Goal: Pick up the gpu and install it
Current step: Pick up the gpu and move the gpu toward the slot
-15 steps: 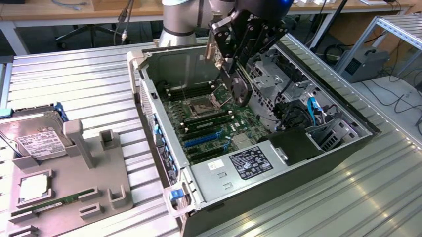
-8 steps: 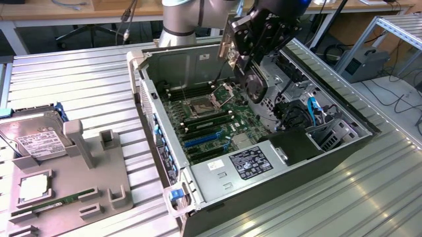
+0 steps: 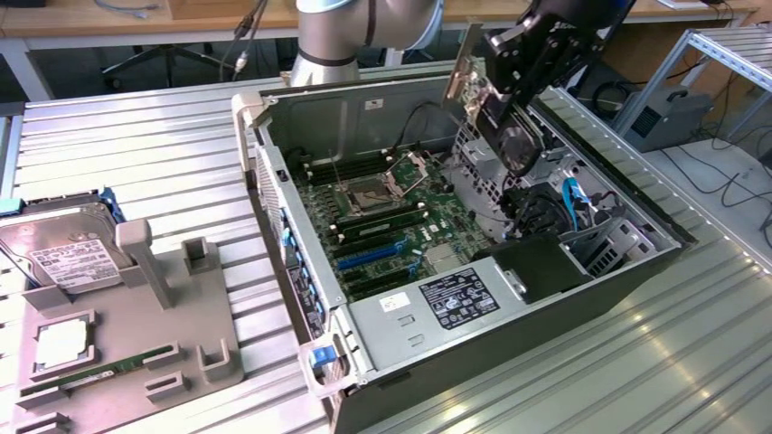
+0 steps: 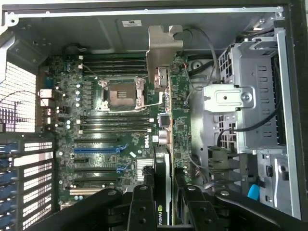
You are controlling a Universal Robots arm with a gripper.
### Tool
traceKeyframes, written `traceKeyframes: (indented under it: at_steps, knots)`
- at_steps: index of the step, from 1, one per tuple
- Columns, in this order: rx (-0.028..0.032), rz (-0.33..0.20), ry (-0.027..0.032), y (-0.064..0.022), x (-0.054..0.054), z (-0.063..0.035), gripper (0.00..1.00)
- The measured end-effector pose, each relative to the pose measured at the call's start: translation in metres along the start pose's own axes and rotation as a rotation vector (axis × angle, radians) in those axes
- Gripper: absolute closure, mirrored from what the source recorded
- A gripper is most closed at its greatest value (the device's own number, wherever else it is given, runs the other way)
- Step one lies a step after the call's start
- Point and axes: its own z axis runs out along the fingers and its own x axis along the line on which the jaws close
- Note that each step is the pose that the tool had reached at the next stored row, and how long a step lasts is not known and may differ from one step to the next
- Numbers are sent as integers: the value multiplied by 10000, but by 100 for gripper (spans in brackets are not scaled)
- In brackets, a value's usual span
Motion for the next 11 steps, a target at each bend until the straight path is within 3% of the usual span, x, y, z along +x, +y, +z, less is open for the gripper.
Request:
traceKeyframes:
  at_steps: [7, 11]
  knots:
    - [1, 1, 0, 7, -225, 1, 73]
    - [1, 2, 0, 8, -234, 1, 73]
